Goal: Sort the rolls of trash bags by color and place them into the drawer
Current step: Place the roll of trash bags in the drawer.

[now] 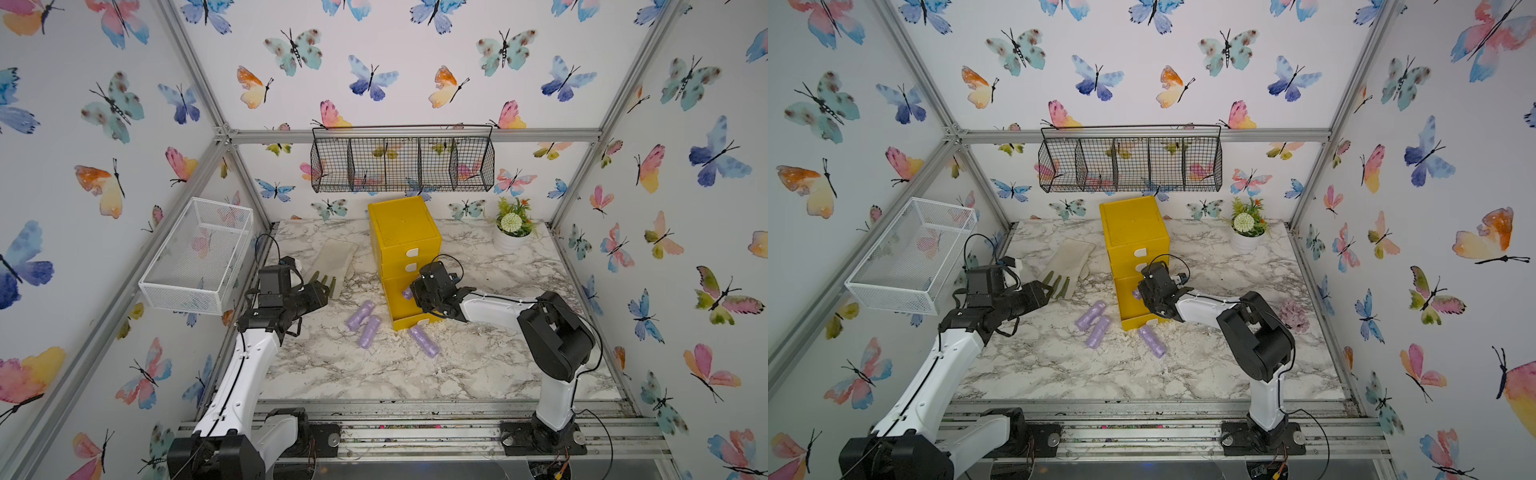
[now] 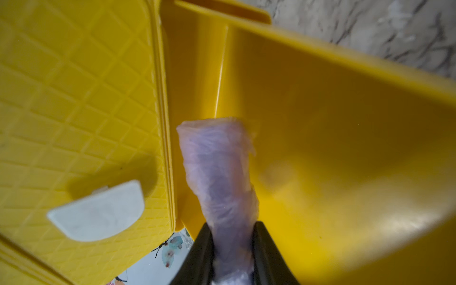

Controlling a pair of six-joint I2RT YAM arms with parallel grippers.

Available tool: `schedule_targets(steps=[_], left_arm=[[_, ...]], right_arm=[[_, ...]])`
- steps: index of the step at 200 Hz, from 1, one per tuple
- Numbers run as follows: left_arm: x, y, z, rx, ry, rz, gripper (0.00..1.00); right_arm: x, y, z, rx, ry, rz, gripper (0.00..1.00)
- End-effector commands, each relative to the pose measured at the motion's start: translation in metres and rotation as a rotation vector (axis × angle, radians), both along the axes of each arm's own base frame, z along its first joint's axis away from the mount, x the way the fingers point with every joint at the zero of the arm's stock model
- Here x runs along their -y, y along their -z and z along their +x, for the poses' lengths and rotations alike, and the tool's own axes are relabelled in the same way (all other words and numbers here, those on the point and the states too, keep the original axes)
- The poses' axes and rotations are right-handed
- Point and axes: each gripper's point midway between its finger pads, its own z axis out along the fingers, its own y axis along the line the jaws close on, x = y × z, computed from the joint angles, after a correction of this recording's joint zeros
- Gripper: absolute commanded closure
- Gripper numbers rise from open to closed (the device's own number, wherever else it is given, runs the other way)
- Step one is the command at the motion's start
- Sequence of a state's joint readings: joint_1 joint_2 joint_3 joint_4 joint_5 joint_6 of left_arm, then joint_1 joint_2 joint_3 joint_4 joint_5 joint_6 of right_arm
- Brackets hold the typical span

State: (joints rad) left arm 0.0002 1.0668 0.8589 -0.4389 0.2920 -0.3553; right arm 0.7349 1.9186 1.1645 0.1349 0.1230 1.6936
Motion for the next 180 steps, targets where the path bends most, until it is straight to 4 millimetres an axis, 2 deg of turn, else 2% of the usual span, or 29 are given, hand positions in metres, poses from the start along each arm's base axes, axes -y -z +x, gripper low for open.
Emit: schedule_targets(steps=[1, 50, 81, 134, 180], left_arm=[[0.001, -0.004, -0.003, 0.014, 0.01, -0.011, 0.45], [0.001, -0.004, -0.004, 0.016, 0.014, -0.01, 0.45], [0.001, -0.005, -0.004, 0.017, 0.013, -0.012, 0.45], [0.001, -0.005, -0.004, 0.017, 0.014, -0.013, 0.45], [0.0, -0.005, -0.004, 0.019, 0.011, -0.008, 0.45]], right_arm=[[-0.001, -0.007, 0.015, 0.045, 0.05, -0.007, 0.71], [-0.003, 0.005, 0.029, 0.044, 0.065, -0.012, 0.69], [0.002, 0.012, 0.039, 0.047, 0.083, -0.015, 0.67], [0.006, 0.019, 0.05, 0.061, 0.088, -0.021, 0.66], [0.005, 0.018, 0.057, 0.073, 0.088, -0.011, 0.59]])
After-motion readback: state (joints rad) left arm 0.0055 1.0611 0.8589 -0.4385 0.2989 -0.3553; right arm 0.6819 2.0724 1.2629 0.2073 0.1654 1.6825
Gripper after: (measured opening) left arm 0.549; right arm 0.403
